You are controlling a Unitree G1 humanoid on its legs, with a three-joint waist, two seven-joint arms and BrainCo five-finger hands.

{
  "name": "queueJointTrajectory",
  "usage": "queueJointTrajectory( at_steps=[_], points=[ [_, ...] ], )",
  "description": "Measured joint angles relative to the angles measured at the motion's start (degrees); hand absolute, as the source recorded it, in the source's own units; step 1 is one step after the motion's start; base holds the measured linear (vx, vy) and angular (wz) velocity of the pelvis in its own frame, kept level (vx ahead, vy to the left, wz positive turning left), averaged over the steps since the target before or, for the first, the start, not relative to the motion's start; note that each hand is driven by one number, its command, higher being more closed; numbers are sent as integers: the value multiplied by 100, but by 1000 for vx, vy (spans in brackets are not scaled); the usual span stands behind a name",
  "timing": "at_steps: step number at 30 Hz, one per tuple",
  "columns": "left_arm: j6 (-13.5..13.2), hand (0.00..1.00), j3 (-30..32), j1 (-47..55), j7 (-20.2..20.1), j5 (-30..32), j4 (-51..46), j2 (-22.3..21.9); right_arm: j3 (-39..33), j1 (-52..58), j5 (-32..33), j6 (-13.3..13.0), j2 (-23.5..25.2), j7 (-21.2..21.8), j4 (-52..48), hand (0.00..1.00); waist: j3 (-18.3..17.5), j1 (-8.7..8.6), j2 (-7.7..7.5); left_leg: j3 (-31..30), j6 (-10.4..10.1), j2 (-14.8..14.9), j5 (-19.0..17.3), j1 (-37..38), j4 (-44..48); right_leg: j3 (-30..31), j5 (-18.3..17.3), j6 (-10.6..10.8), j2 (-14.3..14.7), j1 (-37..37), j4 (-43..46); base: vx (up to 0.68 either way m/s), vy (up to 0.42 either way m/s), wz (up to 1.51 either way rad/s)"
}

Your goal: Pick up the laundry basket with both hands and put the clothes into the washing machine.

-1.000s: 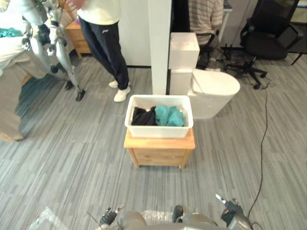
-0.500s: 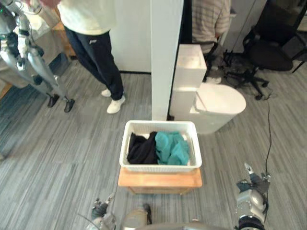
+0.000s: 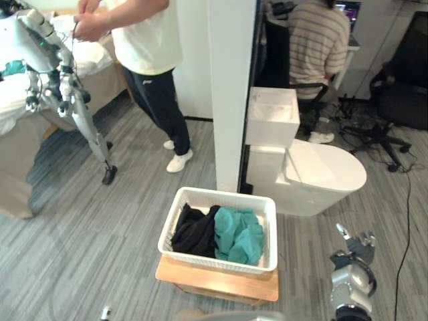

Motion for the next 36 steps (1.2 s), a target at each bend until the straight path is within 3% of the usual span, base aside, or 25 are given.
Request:
queueJointTrajectory(
  at_steps=[5, 9, 11, 14, 17, 19, 23, 25, 30, 33, 36],
  points=[
    [49, 0, -60, -134, 116, 318, -1828, 114, 647, -80, 3, 257, -250, 340, 46, 0, -45, 199, -131, -312, -39, 55, 145, -332, -53, -311, 68, -93, 116, -99, -125, 101, -54, 33],
    [265, 0, -747, -628, -20, 869, -2662, 634, 1194, -571, 38, 438, -365, 583, 232, 0, 86, 233, -189, -651, -39, 30, 144, -655, 176, -618, 80, -112, 160, -117, -135, 29, -21, 39],
    [391, 0, -1239, -928, -209, 956, -2845, 989, 1462, -850, 126, 516, -420, 697, 445, 0, 222, 271, -251, -761, -40, 39, 145, -844, 290, -722, 91, -129, 188, -183, -133, -45, -19, 33],
    [640, 0, -2202, -1462, -823, 941, -2867, 1798, 1868, -1459, 78, 796, -577, 855, 883, 0, 655, 410, -292, -931, -50, 54, 151, -1112, 462, -843, 124, -178, 213, -304, -116, -98, 0, 19],
    [913, 0, -3053, -1860, -1346, 961, -2836, 2562, 2002, -2059, -291, 954, -809, 942, 1279, 0, 1085, 419, -337, -970, -75, 61, 167, -1338, 665, -840, 199, -262, 230, -445, -92, -126, 21, -1],
    [1088, 0, -3364, -2161, -1586, 1030, -2785, 2736, 1972, -2228, -629, 1020, -889, 947, 1286, 0, 1183, 445, -372, -977, -97, 70, 183, -1503, 741, -822, 224, -288, 233, -596, -51, -139, 27, -8],
    [1526, 0, -3962, -3099, -2051, 1421, -2406, 2850, 1981, -2720, -1523, 1412, -959, 1024, 1337, 0, 1521, 442, -417, -853, -123, 157, 255, -1755, 813, -692, 350, -368, 252, -908, 7, -146, 24, -17],
    [1672, 0, -4086, -3519, -2220, 1749, -2283, 2854, 1894, -2747, -1789, 1400, -924, 1040, 1068, 0, 1679, 414, -426, -769, -113, 167, 341, -1893, 793, -633, 430, -394, 263, -1090, 3, -118, 20, -20],
    [1736, 0, -4363, -4127, -2228, 2328, -2023, 2824, 1899, -2565, -2087, 1785, -867, 1091, 973, 0, 1872, 387, -454, -688, -130, 239, 446, -1976, 679, -582, 488, -407, 289, -1243, -18, -29, 4, -8],
    [1759, 0, -4503, -4376, -2200, 2728, -1757, 2804, 1805, -2409, -2093, 1866, -836, 1094, 780, 0, 1938, 360, -455, -676, -154, 251, 473, -2020, 676, -547, 506, -415, 298, -1309, -16, 44, 5, -6],
    [1763, 0, -4530, -4592, -2029, 3116, -1463, 2628, 1586, -2349, -2191, 1899, -839, 1042, 148, 0, 1952, 228, -454, -678, -154, 249, 473, -2015, 665, -548, 509, -414, 294, -1311, -8, 38, 21, 0]
  ],
)
